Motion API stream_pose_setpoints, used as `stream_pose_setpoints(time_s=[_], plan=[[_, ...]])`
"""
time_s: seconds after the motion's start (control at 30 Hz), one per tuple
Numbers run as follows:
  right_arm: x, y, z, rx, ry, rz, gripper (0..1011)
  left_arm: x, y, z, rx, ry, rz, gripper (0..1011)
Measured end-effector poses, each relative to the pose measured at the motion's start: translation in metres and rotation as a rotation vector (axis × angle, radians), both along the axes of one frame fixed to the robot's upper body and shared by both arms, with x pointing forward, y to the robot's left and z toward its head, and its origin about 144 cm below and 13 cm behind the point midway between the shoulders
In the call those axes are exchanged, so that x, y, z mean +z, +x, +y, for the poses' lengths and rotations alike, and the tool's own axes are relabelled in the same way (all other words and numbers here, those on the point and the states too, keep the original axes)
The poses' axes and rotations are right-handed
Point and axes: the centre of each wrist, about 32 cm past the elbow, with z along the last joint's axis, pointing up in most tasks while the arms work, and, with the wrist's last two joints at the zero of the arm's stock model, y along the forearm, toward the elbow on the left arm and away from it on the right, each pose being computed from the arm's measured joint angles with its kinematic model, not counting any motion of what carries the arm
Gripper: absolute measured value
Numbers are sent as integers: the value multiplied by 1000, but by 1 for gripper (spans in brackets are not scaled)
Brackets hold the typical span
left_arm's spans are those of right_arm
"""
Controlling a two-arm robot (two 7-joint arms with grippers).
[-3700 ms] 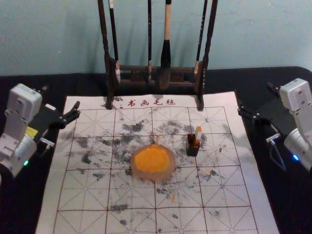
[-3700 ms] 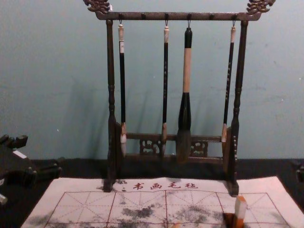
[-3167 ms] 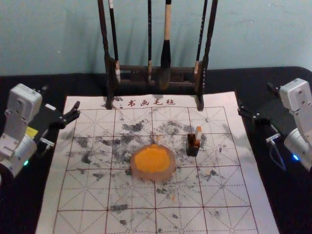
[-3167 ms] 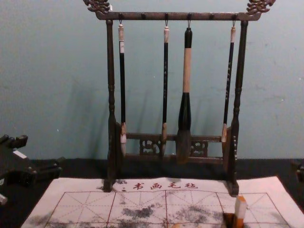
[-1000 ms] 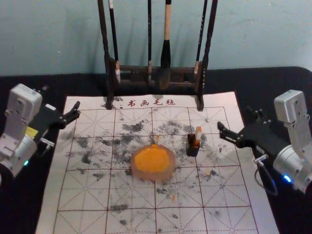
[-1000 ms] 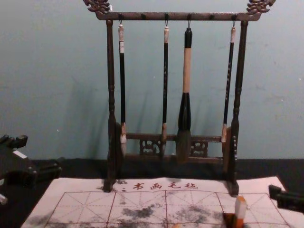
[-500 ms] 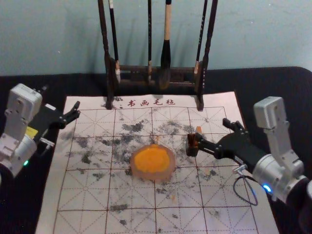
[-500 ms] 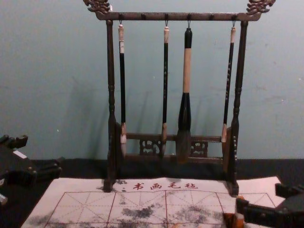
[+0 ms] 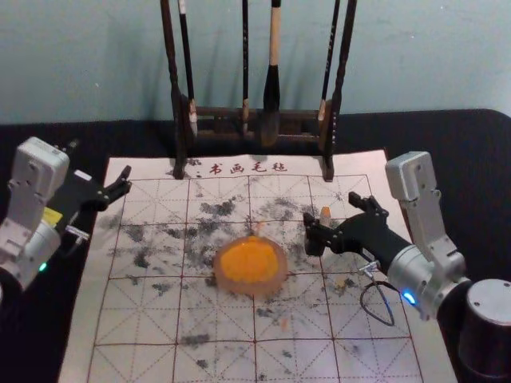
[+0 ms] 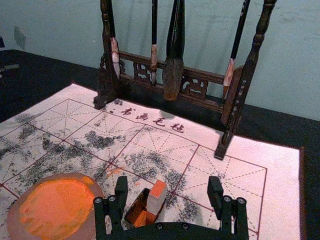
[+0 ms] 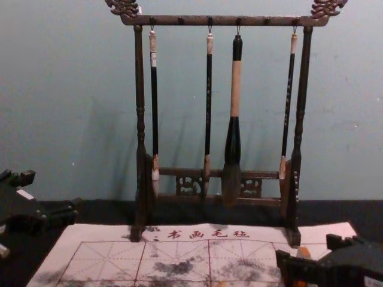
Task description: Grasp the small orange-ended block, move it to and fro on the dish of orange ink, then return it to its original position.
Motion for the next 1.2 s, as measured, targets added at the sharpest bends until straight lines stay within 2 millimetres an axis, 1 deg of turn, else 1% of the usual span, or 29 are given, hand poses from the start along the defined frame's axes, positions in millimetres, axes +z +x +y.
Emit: stream_pose_setpoints(time_s=[0.37, 0.87, 1.03, 1.1, 1.17, 1.2], plan=[[-4, 7, 9, -7, -12, 14, 1002, 0, 0, 0, 0, 0, 0, 1001], [-4, 7, 9, -6, -13, 14, 1003, 0, 0, 0, 0, 0, 0, 1001], [-4, 6, 9, -7, -12, 13, 911, 0, 0, 0, 0, 0, 0, 1001], [-4, 6, 8, -7, -12, 13, 865, 0, 0, 0, 0, 0, 0, 1001], [-4, 6, 8, -7, -12, 13, 796, 0, 0, 0, 0, 0, 0, 1001], [-4, 6, 8, -7, -12, 13, 786, 0, 0, 0, 0, 0, 0, 1001]])
